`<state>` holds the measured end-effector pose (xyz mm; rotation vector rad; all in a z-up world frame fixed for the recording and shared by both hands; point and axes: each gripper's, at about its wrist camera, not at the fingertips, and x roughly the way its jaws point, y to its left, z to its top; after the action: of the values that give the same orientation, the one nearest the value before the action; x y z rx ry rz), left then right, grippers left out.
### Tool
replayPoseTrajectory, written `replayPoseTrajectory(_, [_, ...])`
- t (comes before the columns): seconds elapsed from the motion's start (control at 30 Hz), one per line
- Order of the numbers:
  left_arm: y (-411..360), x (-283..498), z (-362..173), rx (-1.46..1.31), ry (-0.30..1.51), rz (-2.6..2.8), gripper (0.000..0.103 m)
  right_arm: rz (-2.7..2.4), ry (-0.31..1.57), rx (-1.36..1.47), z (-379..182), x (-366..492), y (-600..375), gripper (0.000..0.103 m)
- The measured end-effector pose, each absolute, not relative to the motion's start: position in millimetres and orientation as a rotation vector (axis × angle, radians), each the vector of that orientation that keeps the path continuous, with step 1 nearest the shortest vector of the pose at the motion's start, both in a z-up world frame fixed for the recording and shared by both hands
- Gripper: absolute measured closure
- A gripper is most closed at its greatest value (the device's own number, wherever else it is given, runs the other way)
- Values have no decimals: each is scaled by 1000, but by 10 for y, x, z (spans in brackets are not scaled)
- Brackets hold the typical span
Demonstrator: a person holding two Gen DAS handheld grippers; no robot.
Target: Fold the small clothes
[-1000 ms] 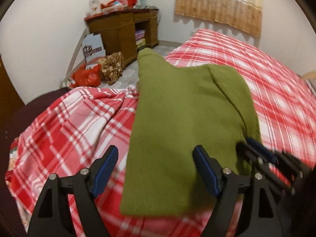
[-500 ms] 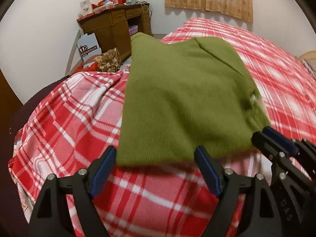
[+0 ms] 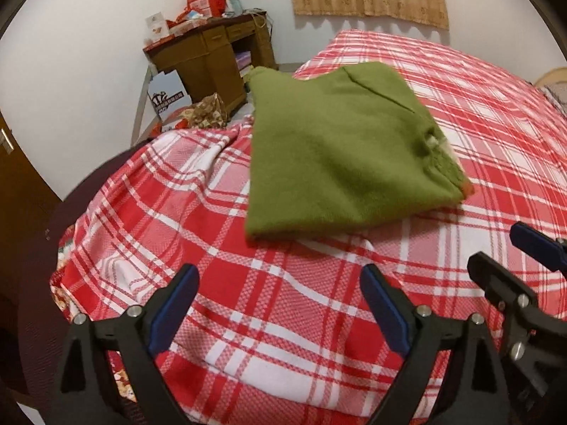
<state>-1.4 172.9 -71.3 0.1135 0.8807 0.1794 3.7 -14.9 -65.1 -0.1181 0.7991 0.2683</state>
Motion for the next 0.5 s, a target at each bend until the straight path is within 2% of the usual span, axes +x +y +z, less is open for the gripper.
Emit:
replayPoseTrajectory(0.3, [1657, -211, -316, 111, 798, 193, 8, 209, 722, -100, -181, -249, -238, 49])
replayPoseTrajectory(0.4, [1669, -353, -37, 108, 689, 217, 1, 206, 646, -95, 41, -384, -257, 48])
replayPoseTrajectory(0.5, [1690, -526, 234, 111, 557, 239, 0, 204, 575, -85, 244, -502, -288, 47])
